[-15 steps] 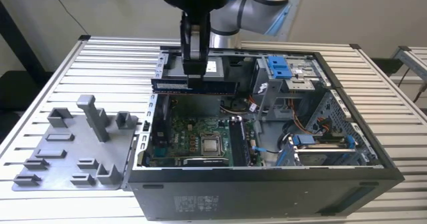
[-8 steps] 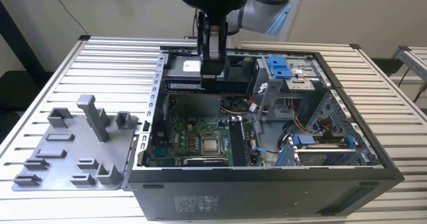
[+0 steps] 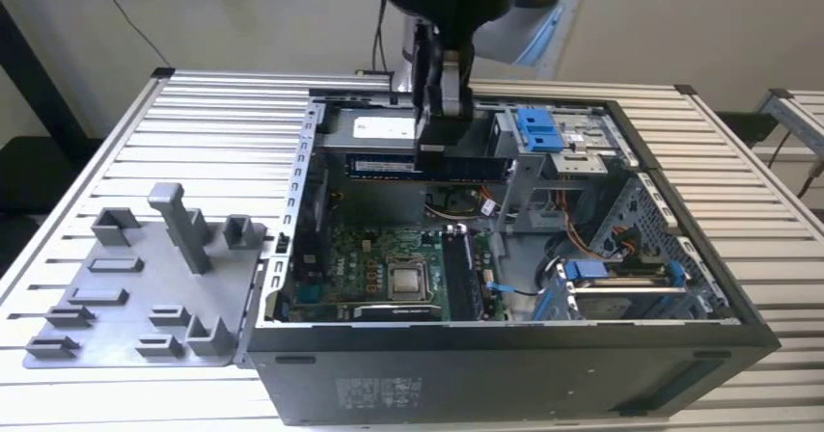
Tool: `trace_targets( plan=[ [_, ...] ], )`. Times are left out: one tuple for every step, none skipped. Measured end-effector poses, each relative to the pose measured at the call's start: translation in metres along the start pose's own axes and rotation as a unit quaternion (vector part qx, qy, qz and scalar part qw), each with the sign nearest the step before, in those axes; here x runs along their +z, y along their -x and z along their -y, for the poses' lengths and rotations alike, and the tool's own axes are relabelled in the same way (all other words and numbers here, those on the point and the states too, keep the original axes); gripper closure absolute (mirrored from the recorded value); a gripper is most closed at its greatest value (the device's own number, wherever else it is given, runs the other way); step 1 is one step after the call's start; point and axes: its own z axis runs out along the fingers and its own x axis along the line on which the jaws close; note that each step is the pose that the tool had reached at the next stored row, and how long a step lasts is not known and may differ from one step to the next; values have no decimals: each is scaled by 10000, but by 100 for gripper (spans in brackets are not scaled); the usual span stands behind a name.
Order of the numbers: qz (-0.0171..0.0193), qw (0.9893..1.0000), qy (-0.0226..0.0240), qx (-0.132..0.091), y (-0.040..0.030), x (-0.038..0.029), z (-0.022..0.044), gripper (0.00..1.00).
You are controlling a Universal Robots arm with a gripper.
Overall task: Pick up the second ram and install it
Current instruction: 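Pick up the second ram and move it above second insertion slot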
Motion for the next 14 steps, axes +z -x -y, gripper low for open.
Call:
trace_targets(
  plan=[
    [0,10000,0,0,0,0,25,86],
    [0,10000,1,0,1,0,51,86],
    [0,10000,1,0,1,0,76,86],
    [0,10000,1,1,1,0,101,86],
    [0,10000,2,0,2,0,127,86],
    [0,10000,2,0,2,-1,152,86],
    [0,10000,3,0,2,-1,179,86],
    [0,10000,3,0,3,-1,203,86],
    [0,10000,3,0,3,-1,226,86],
    [0,10000,3,1,3,-1,249,86],
    [0,10000,4,1,4,-1,266,86],
    [0,10000,4,0,3,-2,274,86],
    [0,10000,4,0,4,-2,278,86],
    [0,10000,4,0,4,-1,282,86]
  ],
)
